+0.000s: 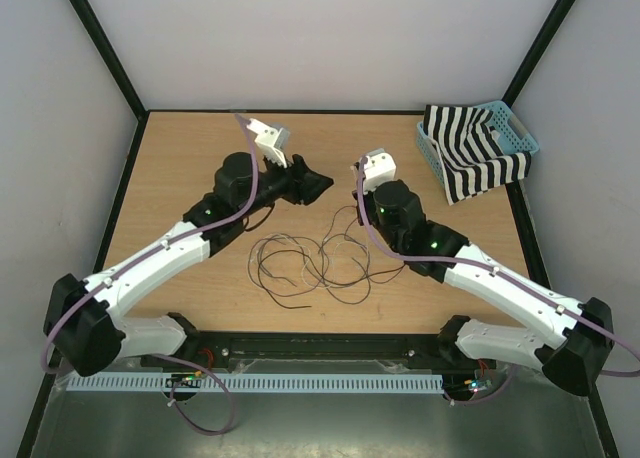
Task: Zip-tie the wires
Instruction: Pick up the ribbon at the center of the board.
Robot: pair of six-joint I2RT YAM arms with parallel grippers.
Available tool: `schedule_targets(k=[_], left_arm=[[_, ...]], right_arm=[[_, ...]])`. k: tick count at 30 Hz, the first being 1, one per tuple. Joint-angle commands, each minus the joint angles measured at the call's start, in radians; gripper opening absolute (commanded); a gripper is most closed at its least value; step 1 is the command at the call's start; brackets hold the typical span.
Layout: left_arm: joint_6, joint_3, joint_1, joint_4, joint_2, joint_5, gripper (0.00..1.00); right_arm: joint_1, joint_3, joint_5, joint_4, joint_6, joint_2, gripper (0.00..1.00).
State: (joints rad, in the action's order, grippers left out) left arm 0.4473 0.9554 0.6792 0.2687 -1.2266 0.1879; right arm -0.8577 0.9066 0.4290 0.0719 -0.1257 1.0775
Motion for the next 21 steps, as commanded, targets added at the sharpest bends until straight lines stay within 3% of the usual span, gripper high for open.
schedule_targets(k=[1, 21], left_arm=[[0.014, 0.064, 0.019, 0.010, -0.049, -0.054, 0.53], [0.027, 0.126, 0.101, 0.041, -0.152, -0.114, 0.47]], right_arm=[[-0.026, 0.036, 0.082, -0.008, 0.015, 0.000, 0.00], [-0.052, 0.031, 0.075, -0.033, -0.014, 0.031, 0.00]])
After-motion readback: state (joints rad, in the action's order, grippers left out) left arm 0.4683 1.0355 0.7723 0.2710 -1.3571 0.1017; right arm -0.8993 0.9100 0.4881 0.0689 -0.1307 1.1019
